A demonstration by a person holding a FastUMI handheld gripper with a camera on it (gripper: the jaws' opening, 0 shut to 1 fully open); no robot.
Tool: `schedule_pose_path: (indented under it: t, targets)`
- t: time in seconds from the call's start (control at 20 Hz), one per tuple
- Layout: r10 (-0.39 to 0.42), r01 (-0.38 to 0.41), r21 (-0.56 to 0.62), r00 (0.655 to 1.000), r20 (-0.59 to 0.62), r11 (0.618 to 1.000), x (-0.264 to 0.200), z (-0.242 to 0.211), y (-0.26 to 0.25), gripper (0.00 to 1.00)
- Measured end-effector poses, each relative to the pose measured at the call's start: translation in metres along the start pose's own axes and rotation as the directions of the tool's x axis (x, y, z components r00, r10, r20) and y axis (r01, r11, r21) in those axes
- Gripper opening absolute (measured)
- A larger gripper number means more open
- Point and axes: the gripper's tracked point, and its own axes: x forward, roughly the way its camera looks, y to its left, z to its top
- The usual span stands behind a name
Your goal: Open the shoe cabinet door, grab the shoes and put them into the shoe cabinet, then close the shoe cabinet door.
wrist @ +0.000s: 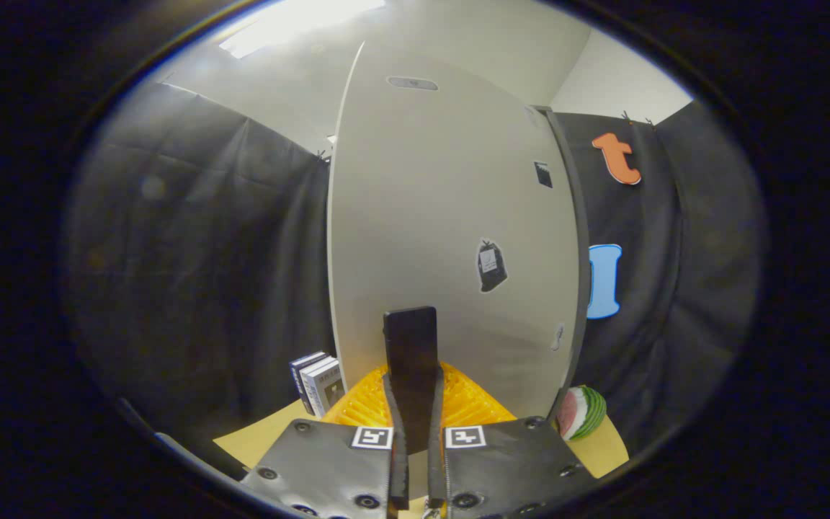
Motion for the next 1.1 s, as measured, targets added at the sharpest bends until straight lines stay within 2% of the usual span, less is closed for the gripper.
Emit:
schedule_pose_path:
  t: [0.4, 0.75, 1.0, 1.1]
  targets:
    - [-0.109, 0.109, 0.002, 0.994, -0.008, 0.994, -0.046, 0.002, -0.049, 0.11]
    - [-0.225, 0.225, -0.014, 0.974, -0.021, 0.974, -0.077, 0.003, -0.121, 0.09]
    - [-0.21, 0.211, 0.011, 0.977, -0.045, 0.978, -0.084, -0.001, -0.155, 0.09]
    - [-0.226, 0.227, 0.008, 0.973, -0.038, 0.974, -0.086, 0.0, -0.172, 0.06]
